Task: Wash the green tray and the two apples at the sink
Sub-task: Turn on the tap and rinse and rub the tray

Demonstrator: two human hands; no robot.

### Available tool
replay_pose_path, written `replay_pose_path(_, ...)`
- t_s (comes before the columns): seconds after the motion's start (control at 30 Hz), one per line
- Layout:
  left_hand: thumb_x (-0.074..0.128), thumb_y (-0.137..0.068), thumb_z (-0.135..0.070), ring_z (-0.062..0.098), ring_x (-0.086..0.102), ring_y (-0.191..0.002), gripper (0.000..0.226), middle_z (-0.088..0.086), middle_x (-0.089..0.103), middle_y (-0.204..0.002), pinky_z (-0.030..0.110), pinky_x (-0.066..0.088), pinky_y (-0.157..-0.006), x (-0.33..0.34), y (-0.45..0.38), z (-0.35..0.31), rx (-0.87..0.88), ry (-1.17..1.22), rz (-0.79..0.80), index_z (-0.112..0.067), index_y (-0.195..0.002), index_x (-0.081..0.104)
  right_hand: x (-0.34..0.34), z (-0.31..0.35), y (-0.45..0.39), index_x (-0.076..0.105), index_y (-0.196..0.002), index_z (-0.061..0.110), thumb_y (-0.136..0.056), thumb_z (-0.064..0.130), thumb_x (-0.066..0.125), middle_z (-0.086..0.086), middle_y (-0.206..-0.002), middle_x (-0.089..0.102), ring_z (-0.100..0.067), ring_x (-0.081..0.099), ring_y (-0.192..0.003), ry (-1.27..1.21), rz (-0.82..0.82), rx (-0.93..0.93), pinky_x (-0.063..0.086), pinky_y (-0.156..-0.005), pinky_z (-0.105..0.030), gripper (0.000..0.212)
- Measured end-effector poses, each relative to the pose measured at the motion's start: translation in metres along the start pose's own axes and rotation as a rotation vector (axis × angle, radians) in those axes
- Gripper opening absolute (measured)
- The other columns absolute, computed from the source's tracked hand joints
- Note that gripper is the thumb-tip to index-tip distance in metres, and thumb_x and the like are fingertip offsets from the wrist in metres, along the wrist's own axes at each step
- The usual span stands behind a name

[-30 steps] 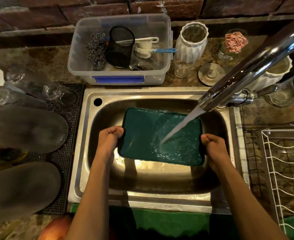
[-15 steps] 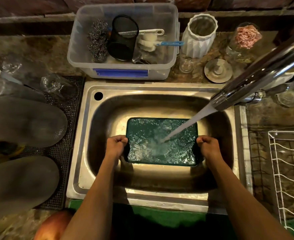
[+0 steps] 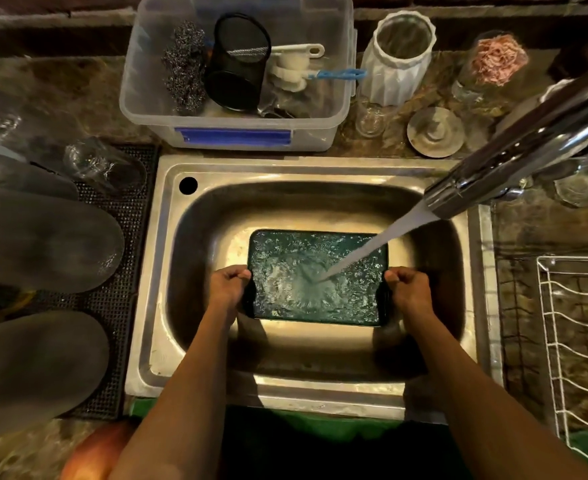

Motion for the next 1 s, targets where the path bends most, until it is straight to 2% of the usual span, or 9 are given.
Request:
replay_pose_path(0.07, 0.058, -0.095, 0.005, 0.030, 0.058, -0.087, 0.017, 0.020, 0.062, -0.093, 0.048, 0.053, -0.086, 0.000, 0.001, 0.000, 0.005, 0.006, 0.004, 0.013, -0.108, 0.067, 0.000, 0.000, 0.000, 0.073, -0.101, 0.002, -0.094, 0.014, 0.063, -0.016, -0.101, 0.071, -0.024, 0.060, -0.094, 0.001, -0.001, -0.008, 0.049, -0.093, -0.041, 0.017)
replay_pose_path(0.2, 0.060, -0.095, 0.005, 0.019, 0.062, -0.071, 0.011, 0.011, 0.062, -0.079, 0.027, 0.054, -0.066, 0.001, 0.003, -0.001, -0.003, 0.005, -0.008, 0.001, -0.091, 0.069, 0.000, 0.002, 0.001, 0.073, -0.096, 0.003, -0.094, 0.015, 0.062, -0.016, -0.098, 0.071, -0.028, 0.063, -0.098, 0.009, 0.017, -0.028, 0.050, -0.098, -0.045, 0.016)
replay_pose_path(0.27, 0.063, -0.093, 0.004, 0.019, 0.058, -0.079, 0.016, 0.005, 0.062, -0.075, 0.021, 0.053, -0.067, -0.002, 0.004, -0.002, -0.007, -0.024, -0.025, -0.005, -0.081, 0.068, -0.002, 0.004, 0.003, 0.073, -0.093, 0.003, -0.094, 0.014, 0.062, -0.018, -0.099, 0.072, -0.031, 0.064, -0.100, 0.008, 0.022, -0.035, 0.049, -0.098, -0.047, 0.015)
replay_pose_path(0.33, 0.070, -0.090, -0.003, 0.021, 0.059, -0.090, 0.003, 0.006, 0.067, -0.082, 0.014, 0.051, -0.069, -0.008, 0.005, -0.005, 0.007, -0.142, -0.064, -0.003, -0.091, 0.073, -0.004, 0.006, 0.006, 0.072, -0.091, 0.005, -0.094, 0.013, 0.061, -0.021, -0.101, 0.072, -0.030, 0.064, -0.098, 0.020, 0.022, -0.029, 0.052, -0.091, -0.043, 0.014)
replay_pose_path(0.43, 0.075, -0.088, -0.020, 0.030, 0.065, -0.106, 0.020, 0.014, 0.073, -0.105, 0.034, 0.053, -0.091, -0.022, 0.020, -0.015, 0.055, -0.364, -0.177, -0.010, -0.106, 0.076, -0.009, 0.013, 0.013, 0.072, -0.103, 0.005, -0.096, 0.011, 0.057, -0.016, -0.104, 0.071, -0.024, 0.061, -0.089, 0.131, 0.021, -0.036, 0.044, -0.069, -0.025, 0.018)
replay_pose_path(0.63, 0.058, -0.099, -0.021, 0.033, 0.064, -0.108, 0.029, 0.013, 0.070, -0.116, 0.045, 0.053, -0.092, -0.014, 0.093, -0.028, 0.488, -0.515, -0.142, -0.012, -0.126, 0.064, -0.030, 0.040, 0.044, 0.073, -0.096, 0.009, -0.094, 0.013, 0.055, -0.016, -0.093, 0.071, -0.028, 0.064, -0.087, 0.131, 0.012, -0.146, 0.047, -0.074, -0.032, 0.019)
replay_pose_path(0.73, 0.057, -0.097, -0.019, 0.033, 0.060, -0.110, 0.032, 0.015, 0.066, -0.119, 0.044, 0.049, -0.094, 0.008, 0.139, -0.010, 0.679, -0.655, -0.029, -0.009, -0.127, 0.063, -0.052, 0.053, 0.059, 0.070, -0.098, 0.009, -0.095, 0.011, 0.054, -0.013, -0.088, 0.068, -0.028, 0.063, -0.085, -0.027, -0.031, -0.235, 0.051, -0.079, -0.040, 0.017)
replay_pose_path(0.83, 0.054, -0.095, -0.035, 0.031, 0.058, -0.115, 0.041, 0.012, 0.063, -0.126, 0.041, 0.048, -0.097, 0.024, 0.178, 0.020, 0.843, -0.916, 0.031, -0.013, -0.130, 0.061, -0.076, 0.063, 0.069, 0.066, -0.091, 0.018, -0.095, 0.008, 0.053, -0.007, -0.078, 0.065, -0.019, 0.058, -0.066, -0.173, -0.045, -0.278, 0.049, -0.059, -0.032, 0.017)
replay_pose_path(1.0, 0.044, -0.093, -0.052, 0.031, 0.055, -0.125, 0.054, 0.009, 0.064, -0.133, 0.047, 0.041, -0.106, 0.022, 0.197, 0.043, 0.877, -1.109, -0.091, -0.019, -0.131, 0.062, -0.118, 0.083, 0.066, 0.053, -0.082, 0.020, -0.099, 0.010, 0.044, -0.004, -0.075, 0.055, -0.012, 0.051, -0.059, -0.523, -0.098, -0.264, 0.041, -0.043, -0.016, 0.023)
Point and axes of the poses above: each hand's wrist, its own y-axis away from the middle knuckle, its own x-axis out of the palm, z = x × y, the point moved 3 cm from there along -y, towards the middle knuckle
